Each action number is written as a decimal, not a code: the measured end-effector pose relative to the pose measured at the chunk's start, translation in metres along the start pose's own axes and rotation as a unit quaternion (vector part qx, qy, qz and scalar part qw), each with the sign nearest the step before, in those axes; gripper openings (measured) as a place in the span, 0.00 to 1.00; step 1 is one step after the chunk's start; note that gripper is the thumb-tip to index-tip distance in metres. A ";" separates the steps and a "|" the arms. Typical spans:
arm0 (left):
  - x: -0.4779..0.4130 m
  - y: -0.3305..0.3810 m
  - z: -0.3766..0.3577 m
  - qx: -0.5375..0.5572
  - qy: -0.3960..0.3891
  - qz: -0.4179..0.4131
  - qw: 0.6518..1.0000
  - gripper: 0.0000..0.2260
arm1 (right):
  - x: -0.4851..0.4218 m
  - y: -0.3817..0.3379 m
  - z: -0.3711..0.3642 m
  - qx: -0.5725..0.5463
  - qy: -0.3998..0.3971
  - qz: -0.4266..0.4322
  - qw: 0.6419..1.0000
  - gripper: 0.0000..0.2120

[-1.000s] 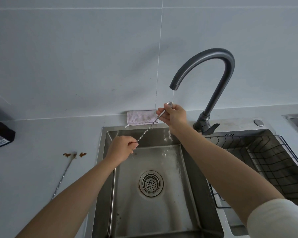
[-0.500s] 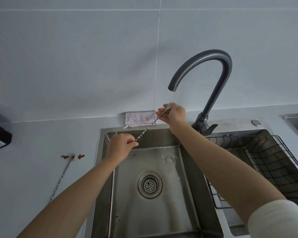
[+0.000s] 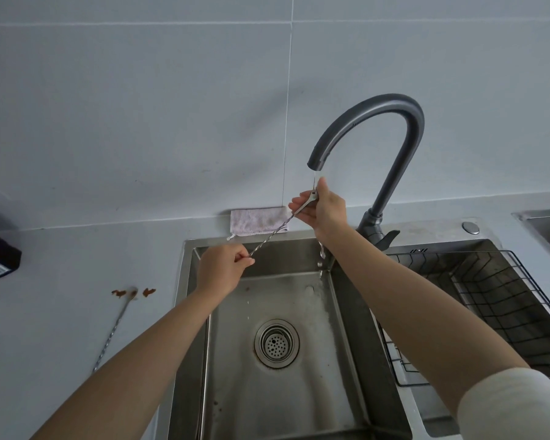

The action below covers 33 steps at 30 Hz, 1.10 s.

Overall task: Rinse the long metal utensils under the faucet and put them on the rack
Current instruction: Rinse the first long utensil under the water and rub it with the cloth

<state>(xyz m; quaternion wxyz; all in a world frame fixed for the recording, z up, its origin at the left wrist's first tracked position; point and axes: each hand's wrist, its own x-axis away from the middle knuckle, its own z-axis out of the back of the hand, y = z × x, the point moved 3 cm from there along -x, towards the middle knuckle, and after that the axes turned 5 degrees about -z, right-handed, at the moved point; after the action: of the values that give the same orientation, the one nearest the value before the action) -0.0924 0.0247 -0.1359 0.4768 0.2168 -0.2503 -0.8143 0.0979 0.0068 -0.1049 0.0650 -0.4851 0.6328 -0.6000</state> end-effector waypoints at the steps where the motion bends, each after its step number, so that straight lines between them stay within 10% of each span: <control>1: 0.000 -0.001 0.000 -0.004 0.000 0.001 1.000 0.07 | 0.000 0.000 0.000 0.005 -0.012 0.009 1.000 0.18; 8: 0.003 -0.001 -0.001 0.002 0.003 0.017 1.000 0.07 | -0.004 0.000 -0.002 -0.072 -0.095 0.045 0.992 0.06; 33: -0.030 0.027 -0.028 0.076 0.020 0.025 0.997 0.07 | -0.004 -0.002 0.004 0.061 -0.127 0.057 0.988 0.12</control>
<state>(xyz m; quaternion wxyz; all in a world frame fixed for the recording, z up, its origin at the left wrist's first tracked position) -0.0444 0.0342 -0.1383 0.4836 0.2623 -0.3076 -0.7763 0.1040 0.0073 -0.1061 0.2085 -0.5155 0.6081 -0.5666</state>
